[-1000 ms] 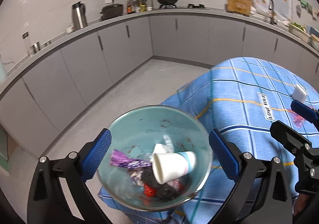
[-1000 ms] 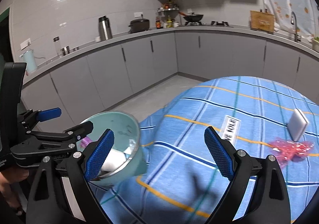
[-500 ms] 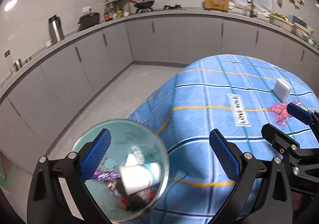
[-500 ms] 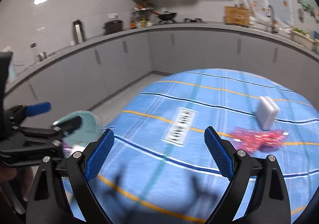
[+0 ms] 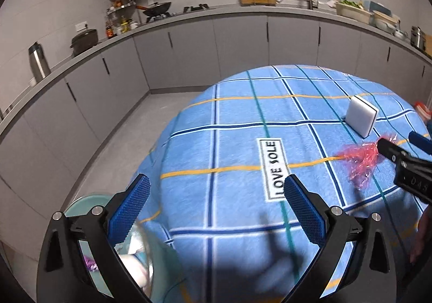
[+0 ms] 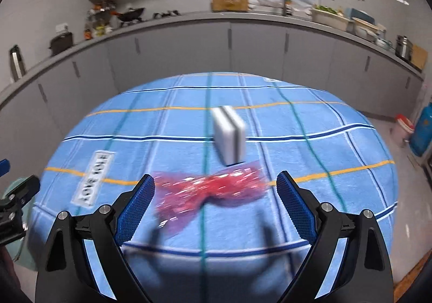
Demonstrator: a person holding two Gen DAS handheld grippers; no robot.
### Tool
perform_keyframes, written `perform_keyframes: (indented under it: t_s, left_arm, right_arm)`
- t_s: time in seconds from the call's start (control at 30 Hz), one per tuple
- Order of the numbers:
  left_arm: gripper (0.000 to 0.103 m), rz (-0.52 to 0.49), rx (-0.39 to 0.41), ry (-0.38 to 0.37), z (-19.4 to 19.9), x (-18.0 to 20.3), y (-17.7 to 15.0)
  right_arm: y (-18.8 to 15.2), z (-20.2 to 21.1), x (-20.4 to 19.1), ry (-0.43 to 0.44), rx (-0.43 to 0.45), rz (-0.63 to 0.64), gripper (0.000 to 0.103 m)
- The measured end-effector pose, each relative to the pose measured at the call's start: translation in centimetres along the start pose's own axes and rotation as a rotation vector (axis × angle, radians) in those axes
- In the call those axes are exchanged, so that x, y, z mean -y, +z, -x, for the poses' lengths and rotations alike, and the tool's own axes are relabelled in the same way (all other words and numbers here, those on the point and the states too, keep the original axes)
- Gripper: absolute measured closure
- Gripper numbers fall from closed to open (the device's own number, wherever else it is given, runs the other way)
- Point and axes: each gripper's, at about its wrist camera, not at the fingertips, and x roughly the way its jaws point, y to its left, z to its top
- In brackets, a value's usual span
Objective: Collect trash
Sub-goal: 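Move both tools back toward the sponge and pink plastic bag, then grasp the pink plastic bag with the right tool while the left tool grasps the white sponge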
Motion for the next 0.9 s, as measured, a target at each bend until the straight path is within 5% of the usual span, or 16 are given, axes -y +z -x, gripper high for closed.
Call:
perform_keyframes:
  t_s: [0.23, 0.37, 0.47, 0.9]
  left_arm:
    - [0.005, -0.046, 0.01, -0.036, -1.4, 2.0, 1.5]
    - [0.005, -0.05, 0.011, -0.047, -1.5, 2.4, 1.9]
    - [0.005, -0.051, 0.015, -0.049, -1.3, 2.5, 2.2]
    - [0.006, -0.093, 0.046, -0.111, -0.4, 7.6, 4.4]
  right_arm:
    - [0.4, -3.2, 1.4, 0.015, -0.099, -0.027, 0.026]
    - [0.6, -3.5, 1.6, 0.043, -0.121, -0.026, 0.058]
    - [0.3, -3.2, 1.5, 0.07, -0.13, -0.008, 0.065]
    - [0.6, 3.7, 6.3, 0.072, -0.022, -0.067, 0.076]
